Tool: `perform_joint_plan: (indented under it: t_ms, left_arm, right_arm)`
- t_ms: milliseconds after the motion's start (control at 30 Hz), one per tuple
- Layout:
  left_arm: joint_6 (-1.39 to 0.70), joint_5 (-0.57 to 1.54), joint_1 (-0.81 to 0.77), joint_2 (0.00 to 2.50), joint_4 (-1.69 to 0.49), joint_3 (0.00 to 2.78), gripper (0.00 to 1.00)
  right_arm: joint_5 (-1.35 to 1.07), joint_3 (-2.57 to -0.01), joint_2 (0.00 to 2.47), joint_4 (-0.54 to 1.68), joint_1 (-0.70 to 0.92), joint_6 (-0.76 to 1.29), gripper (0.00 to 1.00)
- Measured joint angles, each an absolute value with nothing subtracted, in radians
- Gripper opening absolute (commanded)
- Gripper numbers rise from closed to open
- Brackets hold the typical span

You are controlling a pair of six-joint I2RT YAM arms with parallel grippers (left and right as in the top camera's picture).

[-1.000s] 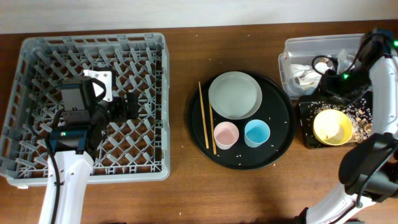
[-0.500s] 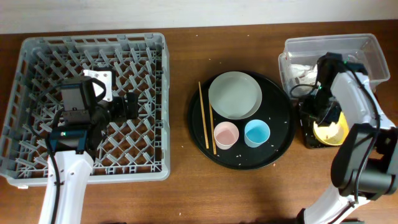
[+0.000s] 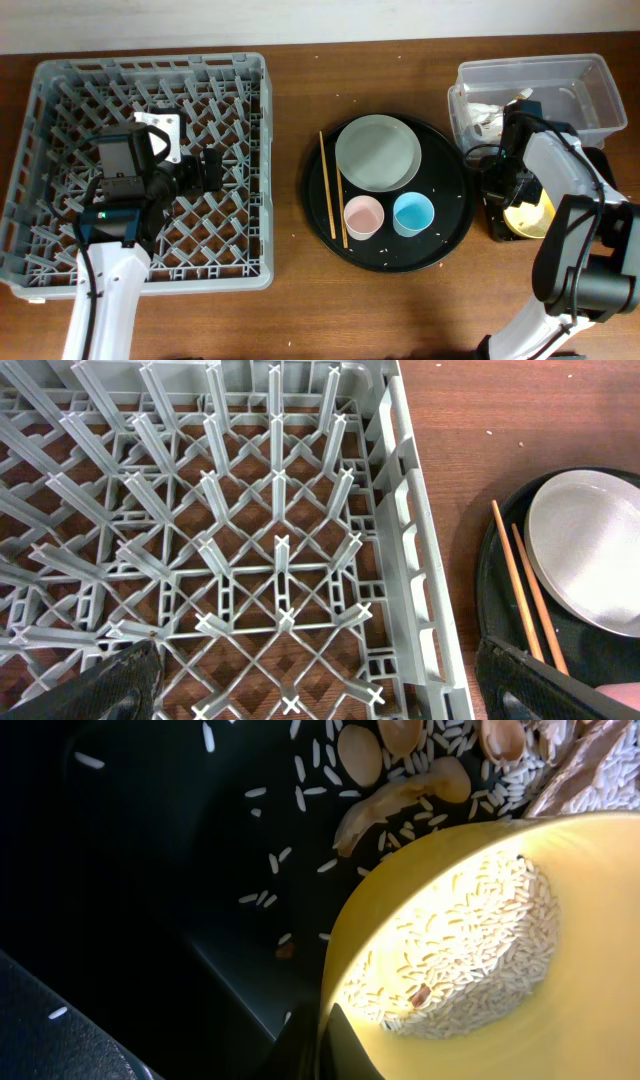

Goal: Sort waste into correct bins and load items into the dishwasher rack
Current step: 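Shake the yellow bowl over the black tray to empty remaining rice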

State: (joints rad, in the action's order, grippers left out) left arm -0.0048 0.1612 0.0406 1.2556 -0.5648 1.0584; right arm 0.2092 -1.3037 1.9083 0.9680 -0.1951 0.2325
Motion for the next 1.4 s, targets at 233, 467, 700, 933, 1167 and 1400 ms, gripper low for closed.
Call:
perform_joint_plan:
  t_ms: [233, 467, 700, 933, 1167, 1400]
  left_arm:
    - [-0.005, 0.161, 0.041, 1.256, -0.565, 1.058, 0.99]
    - [-0.005, 0.161, 0.041, 1.256, -0.565, 1.058, 0.99]
    - [-0.005, 0.161, 0.041, 1.256, -0.564, 1.058, 0.99]
    - [-0.005, 0.161, 0.041, 1.256, -0.565, 1.058, 1.00]
    - [-0.005, 0.161, 0.041, 1.256, -0.565, 1.058, 0.99]
    - [-0.005, 0.161, 0.041, 1.256, -0.565, 1.058, 0.99]
  right_arm:
    - [0.194, -1.353, 1.909, 1.065, -0.196, 0.202, 0.04]
    - [-0.097, -1.633, 1.763, 1.245, -0.279, 0.009, 0.04]
    - [-0.867, -1.523, 1.729, 1.287, -0.701, -0.443, 0.04]
    - [-1.351, -1.166, 1.732, 0.986, -0.790, -0.629, 0.04]
    - [-1.495, -1.160, 1.732, 0.970, -0.904, -0.605, 0.04]
    - [-1.512, -1.160, 1.732, 0.971, -0.953, -0.559, 0.04]
